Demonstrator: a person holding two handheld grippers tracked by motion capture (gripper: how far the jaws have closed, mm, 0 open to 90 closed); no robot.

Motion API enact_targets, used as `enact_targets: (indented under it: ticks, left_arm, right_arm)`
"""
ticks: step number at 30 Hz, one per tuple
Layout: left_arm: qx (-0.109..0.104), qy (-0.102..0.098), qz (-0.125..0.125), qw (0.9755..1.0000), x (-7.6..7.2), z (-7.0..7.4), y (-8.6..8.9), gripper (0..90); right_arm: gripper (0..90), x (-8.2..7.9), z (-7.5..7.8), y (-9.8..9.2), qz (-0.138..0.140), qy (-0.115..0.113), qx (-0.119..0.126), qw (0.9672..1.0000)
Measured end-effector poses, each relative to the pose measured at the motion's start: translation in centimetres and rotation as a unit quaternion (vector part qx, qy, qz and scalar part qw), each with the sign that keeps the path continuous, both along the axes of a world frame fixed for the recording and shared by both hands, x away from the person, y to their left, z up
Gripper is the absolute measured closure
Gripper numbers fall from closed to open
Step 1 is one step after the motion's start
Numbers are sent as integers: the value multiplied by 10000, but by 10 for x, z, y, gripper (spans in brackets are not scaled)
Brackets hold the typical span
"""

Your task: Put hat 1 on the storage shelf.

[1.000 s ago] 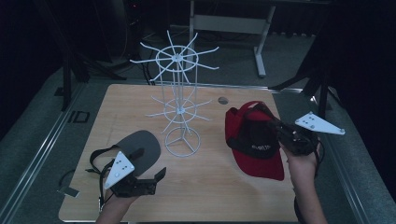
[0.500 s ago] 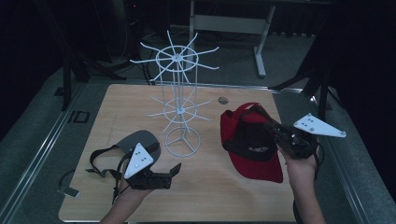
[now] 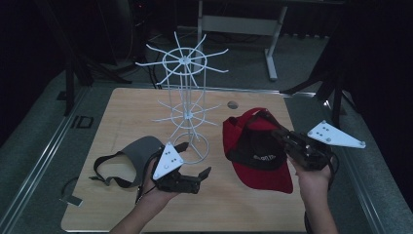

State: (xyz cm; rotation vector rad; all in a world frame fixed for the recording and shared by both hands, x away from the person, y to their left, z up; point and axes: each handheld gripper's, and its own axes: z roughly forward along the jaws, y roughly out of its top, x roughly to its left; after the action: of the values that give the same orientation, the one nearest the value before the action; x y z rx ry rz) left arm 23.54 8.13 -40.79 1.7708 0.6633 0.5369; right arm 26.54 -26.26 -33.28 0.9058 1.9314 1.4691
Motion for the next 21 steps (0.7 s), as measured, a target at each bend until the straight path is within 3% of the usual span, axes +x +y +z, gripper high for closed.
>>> enact_targets:
  ticks: [4, 7, 21]
  left_arm:
    - [39, -194, -259, 9995, 5, 9, -4, 58]
    - [-27, -154, -379, 9992, 10, 13, -7, 58]
    - [103, -241, -496, 9984, 32, 31, -38, 58]
  right_arm:
    - [843, -6, 3, 2, 84, -80, 18, 9999]
    - [843, -10, 5, 5, 143, -122, 12, 9998]
    - [843, -22, 11, 17, 380, -190, 18, 9991]
